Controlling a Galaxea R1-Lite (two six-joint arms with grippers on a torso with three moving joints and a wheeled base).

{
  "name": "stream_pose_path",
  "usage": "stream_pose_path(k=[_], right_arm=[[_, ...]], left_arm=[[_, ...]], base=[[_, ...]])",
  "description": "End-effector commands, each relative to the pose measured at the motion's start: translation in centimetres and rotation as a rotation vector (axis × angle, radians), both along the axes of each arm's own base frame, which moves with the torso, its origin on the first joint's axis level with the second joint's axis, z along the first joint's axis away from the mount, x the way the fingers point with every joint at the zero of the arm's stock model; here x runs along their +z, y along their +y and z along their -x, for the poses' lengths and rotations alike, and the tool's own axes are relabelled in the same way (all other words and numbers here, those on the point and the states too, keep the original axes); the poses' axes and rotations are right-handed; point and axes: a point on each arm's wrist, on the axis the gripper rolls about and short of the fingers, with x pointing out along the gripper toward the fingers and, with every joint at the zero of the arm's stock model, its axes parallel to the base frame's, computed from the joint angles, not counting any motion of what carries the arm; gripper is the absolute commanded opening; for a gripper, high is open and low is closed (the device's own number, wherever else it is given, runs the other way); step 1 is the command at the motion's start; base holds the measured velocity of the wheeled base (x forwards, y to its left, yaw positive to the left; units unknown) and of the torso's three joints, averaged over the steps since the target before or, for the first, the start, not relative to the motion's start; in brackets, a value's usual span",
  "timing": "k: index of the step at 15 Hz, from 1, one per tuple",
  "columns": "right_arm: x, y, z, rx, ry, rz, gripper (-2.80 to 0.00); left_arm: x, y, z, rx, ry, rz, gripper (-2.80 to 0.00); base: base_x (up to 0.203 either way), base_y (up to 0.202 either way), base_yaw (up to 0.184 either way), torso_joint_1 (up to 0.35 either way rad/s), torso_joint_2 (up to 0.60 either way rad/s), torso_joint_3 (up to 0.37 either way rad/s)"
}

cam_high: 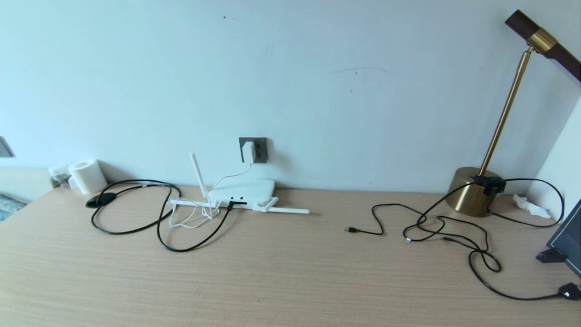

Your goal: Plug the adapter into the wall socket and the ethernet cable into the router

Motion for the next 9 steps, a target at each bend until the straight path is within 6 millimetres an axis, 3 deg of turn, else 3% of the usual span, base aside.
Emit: stream_pose_path(k=[1, 5, 9], right_arm=[[-0.3, 0.0, -0.1, 0.002, 0.011, 0.003, 0.0], [-0.3, 0.0, -0.1, -0.003, 0.012, -0.005, 0.0], [-0.4, 0.0, -0.1, -0.002, 0.015, -0.002, 0.0]], left_arm=[[-0.1, -0.1, 0.4, 0.068, -0.016, -0.038, -2.8], [-0.5, -0.1, 2.2, 0.035, -0.29, -0.071, -2.8], [-0.5, 0.0, 2.0, 0.071, -0.303, 0.02, -2.8]], base=[[0.0, 0.0, 0.0, 0.0, 0.0, 0.0], [0.0, 0.0, 0.0, 0.0, 0.0, 0.0], [0.0, 0.0, 0.0, 0.0, 0.0, 0.0]])
